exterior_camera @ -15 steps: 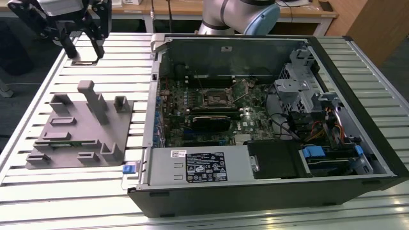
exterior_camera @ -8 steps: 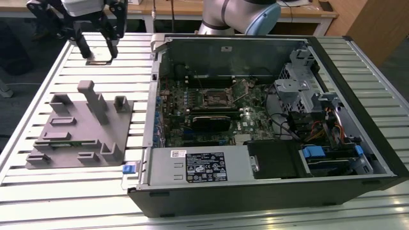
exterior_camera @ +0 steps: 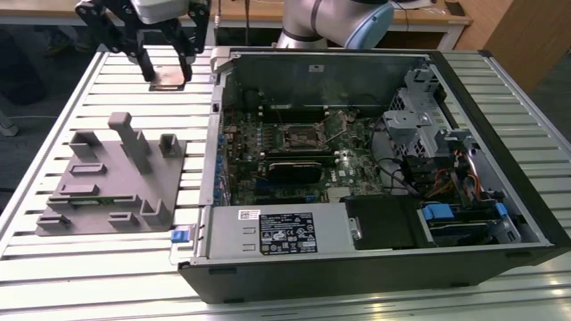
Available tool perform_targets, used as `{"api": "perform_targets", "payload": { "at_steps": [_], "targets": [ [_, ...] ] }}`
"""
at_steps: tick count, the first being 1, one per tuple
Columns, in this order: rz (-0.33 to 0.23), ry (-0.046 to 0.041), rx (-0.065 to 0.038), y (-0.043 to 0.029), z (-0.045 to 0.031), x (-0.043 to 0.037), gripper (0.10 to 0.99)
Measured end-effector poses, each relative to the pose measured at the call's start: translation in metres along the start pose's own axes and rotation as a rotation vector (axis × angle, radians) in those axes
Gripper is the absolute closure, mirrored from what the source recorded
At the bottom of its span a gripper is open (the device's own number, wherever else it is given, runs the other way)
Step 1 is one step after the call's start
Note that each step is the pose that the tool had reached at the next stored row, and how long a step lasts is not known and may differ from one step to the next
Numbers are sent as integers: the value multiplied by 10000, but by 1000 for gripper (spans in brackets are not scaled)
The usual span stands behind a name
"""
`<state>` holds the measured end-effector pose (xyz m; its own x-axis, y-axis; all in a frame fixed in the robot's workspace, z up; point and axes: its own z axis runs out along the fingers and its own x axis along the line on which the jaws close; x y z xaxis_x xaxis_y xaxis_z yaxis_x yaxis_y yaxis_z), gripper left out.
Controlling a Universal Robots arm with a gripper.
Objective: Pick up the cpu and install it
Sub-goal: 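Pick up the cpu and move it towards the insertion slot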
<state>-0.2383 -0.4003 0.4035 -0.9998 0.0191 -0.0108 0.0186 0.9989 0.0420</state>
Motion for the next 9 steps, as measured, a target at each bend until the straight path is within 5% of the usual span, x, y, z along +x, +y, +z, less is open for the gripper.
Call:
{"api": "perform_targets", "payload": {
  "at_steps": [9],
  "targets": [
    [-1, 1, 1, 12, 8, -356, 553]
  ]
}}
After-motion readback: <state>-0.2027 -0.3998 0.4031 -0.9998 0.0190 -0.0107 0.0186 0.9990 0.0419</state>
